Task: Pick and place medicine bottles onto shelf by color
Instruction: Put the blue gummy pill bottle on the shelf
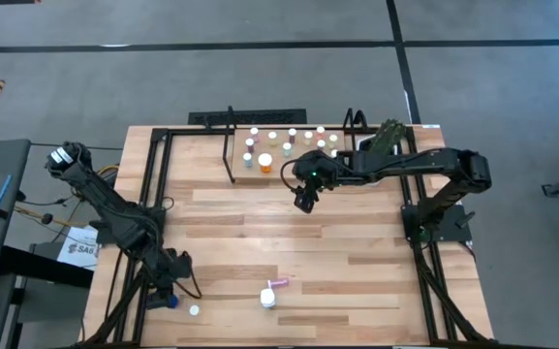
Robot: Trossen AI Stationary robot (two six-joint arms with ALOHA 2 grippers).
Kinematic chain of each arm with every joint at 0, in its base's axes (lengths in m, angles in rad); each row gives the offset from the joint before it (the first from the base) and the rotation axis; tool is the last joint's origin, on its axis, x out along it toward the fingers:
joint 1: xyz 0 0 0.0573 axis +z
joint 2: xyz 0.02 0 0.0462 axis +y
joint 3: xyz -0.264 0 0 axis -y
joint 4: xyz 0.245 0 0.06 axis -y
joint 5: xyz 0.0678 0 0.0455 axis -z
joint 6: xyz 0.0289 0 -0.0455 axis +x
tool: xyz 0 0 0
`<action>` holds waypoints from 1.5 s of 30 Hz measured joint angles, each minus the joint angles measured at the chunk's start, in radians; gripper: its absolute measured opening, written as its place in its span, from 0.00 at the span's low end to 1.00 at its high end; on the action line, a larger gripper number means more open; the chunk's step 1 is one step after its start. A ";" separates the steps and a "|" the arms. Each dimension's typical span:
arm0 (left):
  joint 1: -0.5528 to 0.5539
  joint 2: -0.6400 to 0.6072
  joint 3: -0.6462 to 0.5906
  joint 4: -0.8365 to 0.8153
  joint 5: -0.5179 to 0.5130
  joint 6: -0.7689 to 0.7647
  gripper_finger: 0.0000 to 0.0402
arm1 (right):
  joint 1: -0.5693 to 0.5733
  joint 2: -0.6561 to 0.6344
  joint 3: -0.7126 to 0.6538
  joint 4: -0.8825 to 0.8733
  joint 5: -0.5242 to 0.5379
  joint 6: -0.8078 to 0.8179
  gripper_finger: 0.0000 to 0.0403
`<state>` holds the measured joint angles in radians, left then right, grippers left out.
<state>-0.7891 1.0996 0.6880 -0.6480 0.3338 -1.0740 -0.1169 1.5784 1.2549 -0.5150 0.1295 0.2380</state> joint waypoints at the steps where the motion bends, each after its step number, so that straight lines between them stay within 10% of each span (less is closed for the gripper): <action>1: 0.000 0.000 0.000 0.003 -0.004 0.037 0.60 | 0.000 0.000 0.000 -0.001 0.000 0.000 0.62; 11: 0.000 0.000 0.000 0.107 -0.188 0.385 0.60 | 0.000 0.000 0.000 -0.001 0.000 0.000 0.62; 19: -0.023 0.000 0.002 0.302 -0.204 0.188 0.60 | -0.003 0.000 0.000 -0.001 0.000 -0.001 0.62; 45: -0.280 0.133 0.033 -0.047 -0.315 0.339 0.60 | -0.002 0.000 0.000 -0.001 0.000 -0.001 0.62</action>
<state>-1.0687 1.2327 0.7214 -0.6954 0.0189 -0.7350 -0.1192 1.5784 1.2552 -0.5156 0.1291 0.2367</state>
